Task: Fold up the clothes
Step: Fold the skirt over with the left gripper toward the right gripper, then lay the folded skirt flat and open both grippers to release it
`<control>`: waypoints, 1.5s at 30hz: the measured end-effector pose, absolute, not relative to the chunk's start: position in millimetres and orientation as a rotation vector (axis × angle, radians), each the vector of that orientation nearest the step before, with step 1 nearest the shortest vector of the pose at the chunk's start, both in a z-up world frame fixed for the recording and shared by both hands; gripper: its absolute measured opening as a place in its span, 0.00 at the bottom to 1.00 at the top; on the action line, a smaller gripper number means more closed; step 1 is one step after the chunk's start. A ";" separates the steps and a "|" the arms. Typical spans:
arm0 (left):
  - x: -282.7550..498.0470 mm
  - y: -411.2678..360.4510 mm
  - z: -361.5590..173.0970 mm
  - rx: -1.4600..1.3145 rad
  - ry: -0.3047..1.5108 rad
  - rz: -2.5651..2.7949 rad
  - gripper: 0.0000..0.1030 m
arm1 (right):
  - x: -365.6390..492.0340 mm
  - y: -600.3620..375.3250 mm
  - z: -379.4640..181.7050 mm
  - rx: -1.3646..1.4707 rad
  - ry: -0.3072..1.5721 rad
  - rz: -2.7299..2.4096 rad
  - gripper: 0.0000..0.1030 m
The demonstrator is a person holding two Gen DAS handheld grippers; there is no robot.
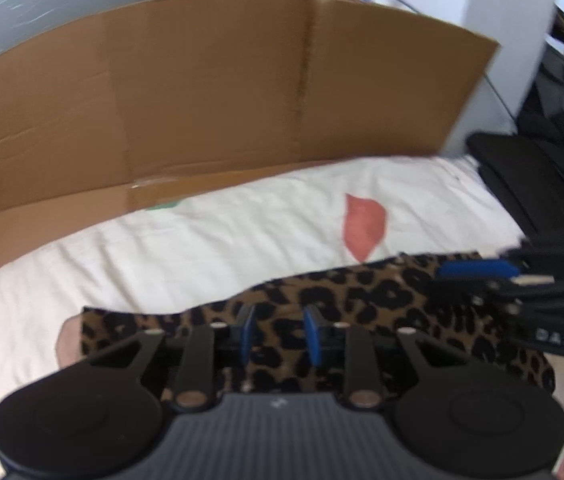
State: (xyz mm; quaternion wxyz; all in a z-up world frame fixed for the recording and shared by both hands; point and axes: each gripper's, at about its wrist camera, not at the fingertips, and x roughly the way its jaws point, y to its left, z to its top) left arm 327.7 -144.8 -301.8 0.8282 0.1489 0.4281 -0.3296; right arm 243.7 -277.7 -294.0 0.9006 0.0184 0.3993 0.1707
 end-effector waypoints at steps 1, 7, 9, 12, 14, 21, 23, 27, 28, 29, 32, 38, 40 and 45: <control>328.4 -148.2 -305.0 0.325 0.915 -0.711 0.19 | 245.1 -274.3 -295.2 0.026 0.827 0.361 0.18; 334.6 -161.8 -324.4 0.363 0.931 -0.722 0.17 | 256.1 -263.8 -313.0 -0.039 0.868 0.359 0.19; 337.3 -164.2 -327.9 0.365 0.938 -0.724 0.16 | 260.1 -263.3 -318.9 -0.047 0.883 0.358 0.18; 342.0 -166.6 -336.0 0.371 0.947 -0.730 0.16 | 266.1 -262.3 -325.8 -0.054 0.894 0.368 0.18; 344.0 -167.6 -338.3 0.372 0.943 -0.734 0.15 | 270.6 -263.5 -328.2 -0.046 0.898 0.373 0.17; 344.3 -167.2 -339.8 0.366 0.938 -0.732 0.15 | 277.3 -256.4 -332.2 -0.104 0.891 0.394 0.17; 345.3 -167.3 -338.3 0.360 0.943 -0.730 0.14 | 276.1 -253.4 -334.1 -0.132 0.888 0.398 0.17; 346.8 -160.3 -326.5 0.295 0.950 -0.730 0.15 | 273.4 -252.0 -336.6 -0.144 0.883 0.394 0.17; 346.3 -155.6 -320.6 0.251 0.946 -0.732 0.17 | 273.2 -253.4 -336.5 -0.127 0.886 0.387 0.17; 345.6 -151.3 -314.9 0.210 0.942 -0.734 0.21 | 273.1 -254.8 -336.5 -0.110 0.890 0.381 0.17; 338.0 -147.1 -302.8 0.193 0.932 -0.732 0.37 | 271.9 -254.8 -333.5 -0.094 0.894 0.365 0.18; 323.2 -144.2 -290.4 0.186 0.922 -0.717 0.67 | 269.3 -259.6 -311.2 -0.013 0.875 0.349 0.47; 320.7 -140.7 -287.6 0.167 0.922 -0.687 0.80 | 265.7 -263.5 -303.1 0.009 0.852 0.349 0.51; 313.8 -134.1 -290.6 0.158 0.959 -0.670 0.81 | 255.4 -271.4 -295.0 0.063 0.848 0.331 0.64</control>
